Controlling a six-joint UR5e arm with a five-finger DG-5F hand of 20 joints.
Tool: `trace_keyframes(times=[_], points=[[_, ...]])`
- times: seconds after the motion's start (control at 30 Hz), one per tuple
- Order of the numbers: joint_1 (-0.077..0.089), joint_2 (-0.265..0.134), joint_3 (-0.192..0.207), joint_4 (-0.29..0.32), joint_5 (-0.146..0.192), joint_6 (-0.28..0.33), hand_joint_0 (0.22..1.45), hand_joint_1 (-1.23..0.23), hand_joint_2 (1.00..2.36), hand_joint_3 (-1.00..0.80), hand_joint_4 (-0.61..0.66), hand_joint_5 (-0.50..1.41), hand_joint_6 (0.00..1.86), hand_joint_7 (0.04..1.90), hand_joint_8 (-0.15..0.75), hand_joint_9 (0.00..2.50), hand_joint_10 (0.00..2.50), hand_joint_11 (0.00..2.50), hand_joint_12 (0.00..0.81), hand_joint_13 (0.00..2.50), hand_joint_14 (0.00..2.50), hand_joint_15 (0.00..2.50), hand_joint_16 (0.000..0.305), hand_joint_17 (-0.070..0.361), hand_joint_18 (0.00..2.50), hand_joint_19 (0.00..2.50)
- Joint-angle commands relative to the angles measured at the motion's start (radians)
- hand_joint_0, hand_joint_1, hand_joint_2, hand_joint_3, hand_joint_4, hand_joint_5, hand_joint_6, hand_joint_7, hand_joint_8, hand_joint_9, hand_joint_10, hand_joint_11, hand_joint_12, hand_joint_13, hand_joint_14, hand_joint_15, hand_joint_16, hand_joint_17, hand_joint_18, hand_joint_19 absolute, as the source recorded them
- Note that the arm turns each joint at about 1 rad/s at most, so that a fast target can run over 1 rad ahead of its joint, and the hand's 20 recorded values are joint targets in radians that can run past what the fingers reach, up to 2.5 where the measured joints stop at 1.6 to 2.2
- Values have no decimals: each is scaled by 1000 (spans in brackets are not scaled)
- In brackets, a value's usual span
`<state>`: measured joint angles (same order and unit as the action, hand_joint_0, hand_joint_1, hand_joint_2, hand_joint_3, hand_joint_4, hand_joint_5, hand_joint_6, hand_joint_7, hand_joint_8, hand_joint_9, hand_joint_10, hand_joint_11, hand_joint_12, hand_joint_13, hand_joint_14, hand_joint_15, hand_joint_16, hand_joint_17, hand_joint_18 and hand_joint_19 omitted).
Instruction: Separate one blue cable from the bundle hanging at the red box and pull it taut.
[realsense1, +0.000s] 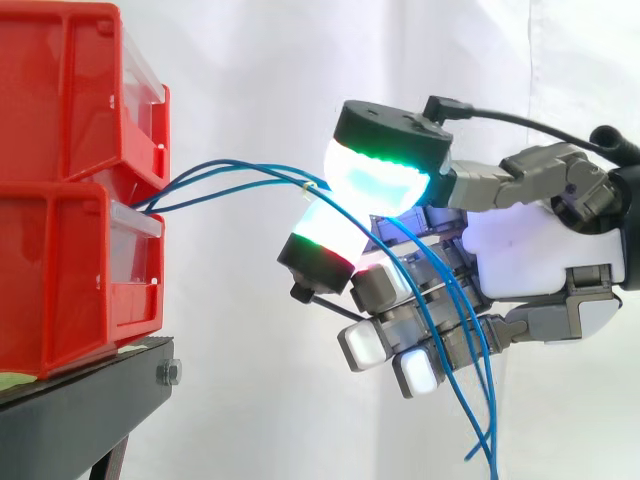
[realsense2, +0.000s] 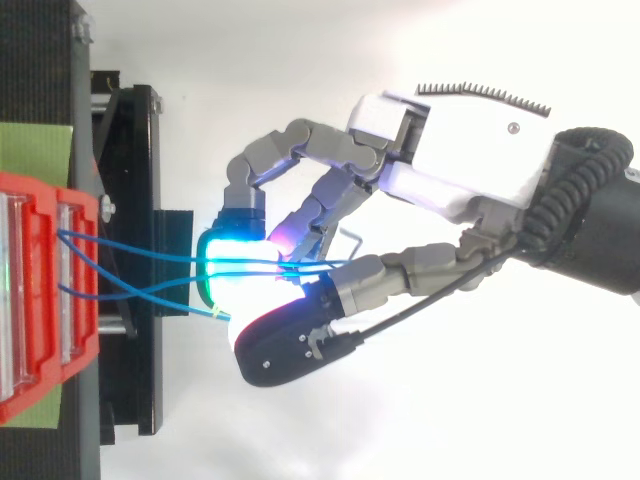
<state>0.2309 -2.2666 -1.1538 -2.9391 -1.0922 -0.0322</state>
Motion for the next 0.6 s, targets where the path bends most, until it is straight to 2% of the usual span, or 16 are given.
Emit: trace_keyframes(times=[0.0,0.1,0.13,0.23,0.3,0.43,0.53,0.57], points=[[1,-1,0,0,0,0,549,-852,1000,-500,109,-155,961,1042,351,1120,16,1028,348,972,22,620,47,107,939,716],[1,-1,0,0,0,0,495,-786,1000,-500,125,-154,956,1026,369,1140,15,1023,365,981,20,620,51,114,964,709],[-1,-1,0,0,0,0,484,-664,1000,-500,125,-153,955,1014,378,1151,14,1015,372,985,19,609,52,118,975,720],[1,1,0,-5,0,0,496,-469,1000,-500,130,-152,949,1025,375,1159,14,1002,371,987,21,614,53,118,975,736],[1,1,0,-9,0,0,535,-407,1000,-500,128,-150,943,1065,366,1164,16,998,361,985,22,624,50,112,949,752],[-1,1,0,-11,0,0,602,-470,1000,-500,116,-149,942,1111,360,1164,17,1004,351,977,22,632,47,106,927,773],[1,-1,0,-9,0,0,619,-692,1016,-294,149,-149,945,1149,364,1153,18,1028,354,979,23,641,48,108,931,774],[1,1,0,-9,0,0,617,-703,1017,-280,140,-150,948,1145,366,1151,17,1035,356,981,23,640,48,108,931,771]])
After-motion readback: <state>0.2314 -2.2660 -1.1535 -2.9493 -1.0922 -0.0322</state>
